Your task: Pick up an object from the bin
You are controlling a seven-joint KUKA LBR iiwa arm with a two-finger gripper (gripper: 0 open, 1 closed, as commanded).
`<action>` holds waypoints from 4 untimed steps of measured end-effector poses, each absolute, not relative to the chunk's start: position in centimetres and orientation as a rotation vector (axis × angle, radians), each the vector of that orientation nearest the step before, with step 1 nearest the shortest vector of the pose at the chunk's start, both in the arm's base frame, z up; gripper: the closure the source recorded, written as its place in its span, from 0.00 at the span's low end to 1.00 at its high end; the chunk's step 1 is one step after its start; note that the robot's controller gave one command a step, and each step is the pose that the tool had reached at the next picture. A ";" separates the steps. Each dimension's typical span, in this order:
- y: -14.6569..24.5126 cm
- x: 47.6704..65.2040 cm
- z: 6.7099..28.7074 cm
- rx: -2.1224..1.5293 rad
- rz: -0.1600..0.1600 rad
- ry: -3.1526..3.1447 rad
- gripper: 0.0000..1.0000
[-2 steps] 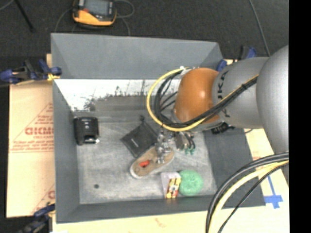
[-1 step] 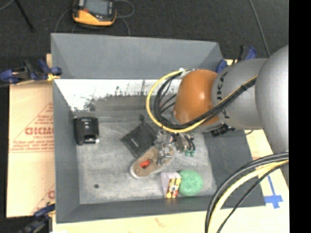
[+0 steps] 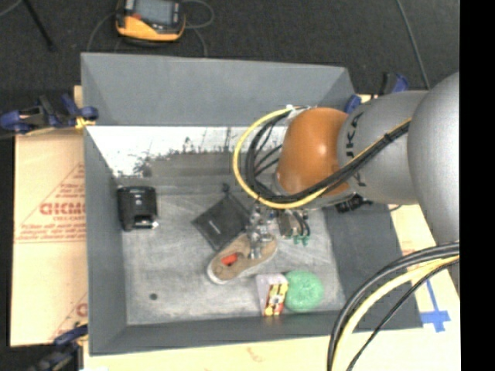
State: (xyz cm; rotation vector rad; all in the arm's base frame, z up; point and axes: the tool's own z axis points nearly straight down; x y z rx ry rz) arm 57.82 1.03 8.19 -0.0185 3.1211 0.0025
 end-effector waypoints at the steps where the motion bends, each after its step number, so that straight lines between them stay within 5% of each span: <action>1: 1.0 57.7 7.8 -0.018 0.001 3.120 0.00; 2: 1.0 57.3 7.7 -0.019 0.002 3.140 1.00; 3: 1.0 57.3 7.7 -0.019 0.002 3.140 1.00; 4: 0.6 57.4 11.2 -0.063 -0.001 3.143 1.00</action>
Offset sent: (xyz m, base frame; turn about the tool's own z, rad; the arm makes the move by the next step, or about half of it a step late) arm 0.0000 0.0000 0.0000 0.0000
